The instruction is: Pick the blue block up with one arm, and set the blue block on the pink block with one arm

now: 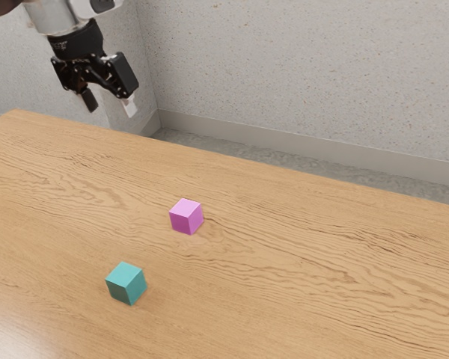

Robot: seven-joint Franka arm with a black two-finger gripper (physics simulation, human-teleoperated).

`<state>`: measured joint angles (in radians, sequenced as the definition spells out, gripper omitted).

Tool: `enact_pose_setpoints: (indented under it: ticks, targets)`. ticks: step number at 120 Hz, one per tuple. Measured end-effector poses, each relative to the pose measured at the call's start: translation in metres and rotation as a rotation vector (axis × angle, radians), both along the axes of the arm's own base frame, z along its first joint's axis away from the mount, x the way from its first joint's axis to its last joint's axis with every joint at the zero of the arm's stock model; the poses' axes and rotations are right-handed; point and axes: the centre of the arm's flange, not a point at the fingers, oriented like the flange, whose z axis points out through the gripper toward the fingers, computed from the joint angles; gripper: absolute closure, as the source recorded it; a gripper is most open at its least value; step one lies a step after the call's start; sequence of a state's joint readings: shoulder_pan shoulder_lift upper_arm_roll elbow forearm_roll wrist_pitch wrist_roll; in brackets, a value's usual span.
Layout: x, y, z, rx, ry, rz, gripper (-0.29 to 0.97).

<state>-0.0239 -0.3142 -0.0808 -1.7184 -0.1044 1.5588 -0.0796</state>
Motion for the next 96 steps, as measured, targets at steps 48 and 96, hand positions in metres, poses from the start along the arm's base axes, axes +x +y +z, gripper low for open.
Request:
enact_pose_setpoints:
  ticks: [48,96]
  targets:
    - [0.006,0.055,-0.014,-0.051,0.031,0.126,0.00]
    - [0.020,0.024,-0.242,-0.063,0.276,0.085,0.00]
